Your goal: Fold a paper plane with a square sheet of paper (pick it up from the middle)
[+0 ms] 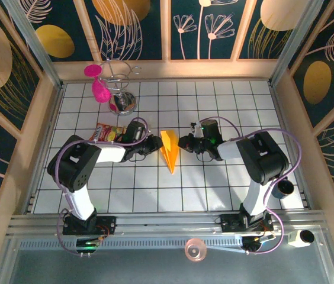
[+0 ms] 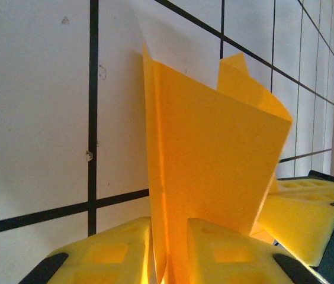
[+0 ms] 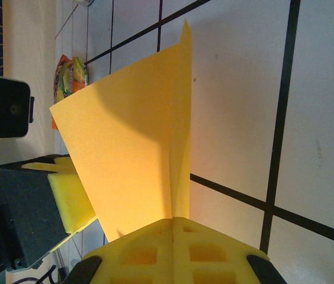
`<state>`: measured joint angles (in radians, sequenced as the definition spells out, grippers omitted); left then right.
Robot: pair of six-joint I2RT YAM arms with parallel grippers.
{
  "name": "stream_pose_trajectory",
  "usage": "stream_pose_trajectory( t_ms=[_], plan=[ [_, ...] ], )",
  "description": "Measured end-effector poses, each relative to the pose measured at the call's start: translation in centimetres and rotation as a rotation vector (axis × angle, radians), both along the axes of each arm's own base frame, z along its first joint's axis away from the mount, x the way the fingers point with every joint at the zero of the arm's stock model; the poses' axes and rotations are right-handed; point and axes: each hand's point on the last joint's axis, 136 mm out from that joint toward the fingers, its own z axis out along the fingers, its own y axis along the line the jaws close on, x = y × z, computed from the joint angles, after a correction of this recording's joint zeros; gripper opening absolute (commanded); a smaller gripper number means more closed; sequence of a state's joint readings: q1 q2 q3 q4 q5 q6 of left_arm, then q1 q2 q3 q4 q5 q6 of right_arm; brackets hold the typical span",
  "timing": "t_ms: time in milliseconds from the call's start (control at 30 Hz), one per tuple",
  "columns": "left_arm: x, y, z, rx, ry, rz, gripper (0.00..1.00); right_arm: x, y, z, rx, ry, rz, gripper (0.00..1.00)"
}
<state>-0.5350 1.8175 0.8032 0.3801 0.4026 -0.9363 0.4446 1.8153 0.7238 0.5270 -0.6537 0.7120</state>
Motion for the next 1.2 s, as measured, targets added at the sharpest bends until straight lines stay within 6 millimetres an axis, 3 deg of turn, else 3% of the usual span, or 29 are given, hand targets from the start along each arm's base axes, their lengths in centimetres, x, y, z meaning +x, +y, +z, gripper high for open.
stream_pose_trajectory(
  t_ms=[200,400,533,733,1000,1200],
  plan=[
    [0.1,-0.2,-0.3,0.006,0.003,-0.014,0.00,0.2,-0.2,0.0,0.000,0.000,-0.007,0.00],
    [0.4,0.6,-0.3,0.071,-0.003,-0.002,0.00,0.9,-1.2,1.0,0.007,-0.014,-0.034,0.00],
    [0.6,1.3,1.0,0.101,-0.038,0.022,0.00,1.6,-2.0,2.3,0.018,-0.046,-0.057,0.00],
    [1.1,2.2,2.1,0.120,-0.078,0.071,0.00,2.1,-2.6,2.3,0.017,-0.047,-0.077,0.00],
    [0.2,2.9,0.8,0.108,-0.045,0.112,0.00,2.0,-2.9,0.5,-0.002,-0.008,-0.087,0.00],
    [0.2,2.8,0.2,0.098,-0.033,0.116,0.00,1.6,-3.0,-1.3,-0.022,0.039,-0.087,0.07]
  ],
)
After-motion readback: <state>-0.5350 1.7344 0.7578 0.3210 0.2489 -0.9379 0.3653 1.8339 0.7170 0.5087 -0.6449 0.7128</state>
